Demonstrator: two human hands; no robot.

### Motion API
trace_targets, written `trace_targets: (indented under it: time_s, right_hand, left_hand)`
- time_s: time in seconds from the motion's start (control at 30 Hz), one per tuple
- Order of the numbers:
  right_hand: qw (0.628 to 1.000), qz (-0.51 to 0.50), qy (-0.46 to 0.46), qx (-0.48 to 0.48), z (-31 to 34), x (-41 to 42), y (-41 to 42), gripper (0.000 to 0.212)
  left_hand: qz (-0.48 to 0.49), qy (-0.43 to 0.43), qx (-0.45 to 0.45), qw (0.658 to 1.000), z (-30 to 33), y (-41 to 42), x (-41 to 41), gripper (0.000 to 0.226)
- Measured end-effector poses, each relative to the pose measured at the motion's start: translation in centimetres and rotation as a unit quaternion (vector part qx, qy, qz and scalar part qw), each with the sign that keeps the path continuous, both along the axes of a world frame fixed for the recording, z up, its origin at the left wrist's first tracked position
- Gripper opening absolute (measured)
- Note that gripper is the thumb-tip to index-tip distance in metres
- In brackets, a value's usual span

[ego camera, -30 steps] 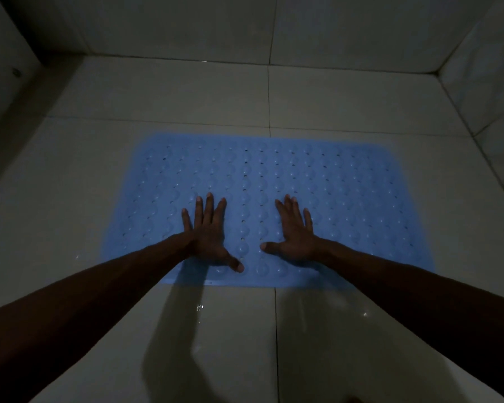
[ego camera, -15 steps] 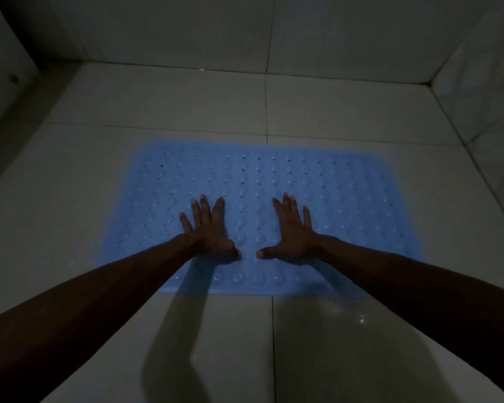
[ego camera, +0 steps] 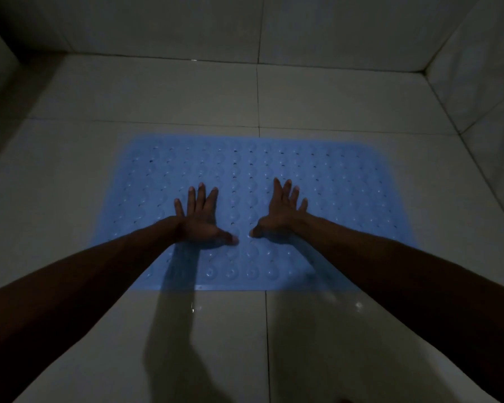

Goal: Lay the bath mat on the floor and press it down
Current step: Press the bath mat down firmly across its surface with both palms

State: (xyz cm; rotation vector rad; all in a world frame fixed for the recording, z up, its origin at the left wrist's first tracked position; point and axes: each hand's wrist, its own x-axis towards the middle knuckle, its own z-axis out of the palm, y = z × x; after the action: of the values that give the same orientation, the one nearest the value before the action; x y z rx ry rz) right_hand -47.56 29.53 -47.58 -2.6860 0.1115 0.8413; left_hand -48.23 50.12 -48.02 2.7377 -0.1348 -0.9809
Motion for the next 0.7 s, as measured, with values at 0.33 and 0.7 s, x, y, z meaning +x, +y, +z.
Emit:
trace_targets:
  time_s: [0.33, 0.7]
  right_hand:
    - [0.996, 0.065, 0.056, -0.019, 0.4, 1.6, -0.9, 0.15]
    - [0.998, 0.016, -0.017, 0.051, -1.5, 1.1, -1.5, 0.109]
  left_hand:
    - [0.02, -0.028, -0.022, 0.999, -0.9, 0.2, 0.2, 0.118]
    - [0.009, -0.065, -0.031, 0.997, -1.2, -0.2, 0.1, 0.12]
